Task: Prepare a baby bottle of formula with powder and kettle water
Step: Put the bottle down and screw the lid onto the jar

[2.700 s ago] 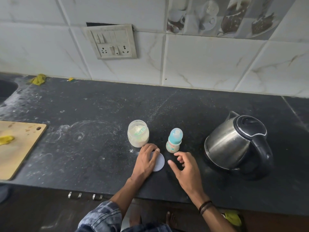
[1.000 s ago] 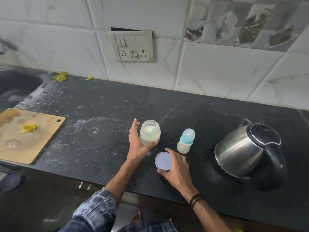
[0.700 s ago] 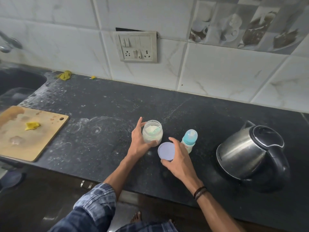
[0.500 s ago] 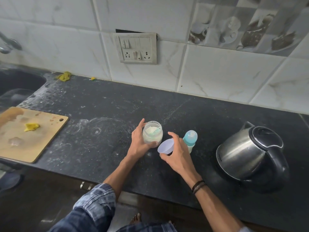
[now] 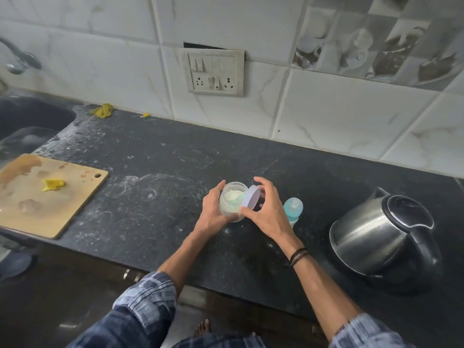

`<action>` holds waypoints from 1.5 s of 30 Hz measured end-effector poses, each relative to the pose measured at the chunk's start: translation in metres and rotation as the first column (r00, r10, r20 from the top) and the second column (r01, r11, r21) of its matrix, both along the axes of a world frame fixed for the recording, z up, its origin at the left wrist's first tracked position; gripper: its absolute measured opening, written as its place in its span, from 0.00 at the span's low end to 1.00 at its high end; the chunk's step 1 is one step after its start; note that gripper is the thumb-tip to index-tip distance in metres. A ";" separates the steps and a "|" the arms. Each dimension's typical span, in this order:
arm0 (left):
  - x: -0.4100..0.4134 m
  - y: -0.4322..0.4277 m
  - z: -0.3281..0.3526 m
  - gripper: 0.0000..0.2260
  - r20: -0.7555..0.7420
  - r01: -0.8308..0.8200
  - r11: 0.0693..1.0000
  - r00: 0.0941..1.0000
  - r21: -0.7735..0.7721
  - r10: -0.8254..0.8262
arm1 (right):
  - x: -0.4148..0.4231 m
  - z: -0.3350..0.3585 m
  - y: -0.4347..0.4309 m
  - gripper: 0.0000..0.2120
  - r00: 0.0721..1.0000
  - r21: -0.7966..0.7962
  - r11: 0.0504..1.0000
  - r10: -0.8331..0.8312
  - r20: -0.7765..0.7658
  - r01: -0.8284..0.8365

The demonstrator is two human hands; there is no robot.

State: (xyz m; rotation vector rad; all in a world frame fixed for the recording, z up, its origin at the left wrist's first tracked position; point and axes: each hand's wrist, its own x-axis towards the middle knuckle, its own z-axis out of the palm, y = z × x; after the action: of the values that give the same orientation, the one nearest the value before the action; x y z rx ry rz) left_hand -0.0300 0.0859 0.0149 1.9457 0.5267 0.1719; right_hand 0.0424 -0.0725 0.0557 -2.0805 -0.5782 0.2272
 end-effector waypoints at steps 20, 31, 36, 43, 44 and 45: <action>0.013 -0.002 -0.011 0.48 0.038 -0.046 0.992 0.998 -0.119 0.051 | 0.023 0.027 0.051 0.37 0.965 -0.498 0.854 0.236 0.110 -0.152; 0.013 -0.001 -0.015 0.47 0.068 -0.058 0.985 0.995 -0.164 0.070 | 0.024 0.032 0.056 0.37 0.954 -0.569 0.809 0.268 0.132 -0.149; 0.011 -0.003 -0.017 0.50 0.059 -0.063 0.985 0.995 -0.163 0.074 | 0.022 0.030 0.057 0.36 0.959 -0.579 0.810 0.227 0.167 -0.091; 0.010 -0.003 -0.016 0.49 0.076 -0.070 0.982 0.994 -0.175 0.084 | 0.019 0.035 0.055 0.46 0.964 -0.622 0.779 0.219 0.150 -0.081; 0.010 -0.003 -0.016 0.48 0.077 -0.072 0.981 0.993 -0.178 0.087 | 0.019 0.037 0.053 0.46 0.964 -0.623 0.777 0.228 0.137 -0.095; 0.010 -0.003 -0.017 0.48 0.085 -0.070 0.981 0.993 -0.181 0.086 | 0.019 0.038 0.052 0.46 0.962 -0.622 0.775 0.241 0.129 -0.110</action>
State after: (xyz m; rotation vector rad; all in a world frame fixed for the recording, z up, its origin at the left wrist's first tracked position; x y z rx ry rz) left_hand -0.0201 0.0825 -0.0024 1.7356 0.5395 0.2549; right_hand 0.0618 -0.0206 0.0942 -2.7039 -0.9216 0.3495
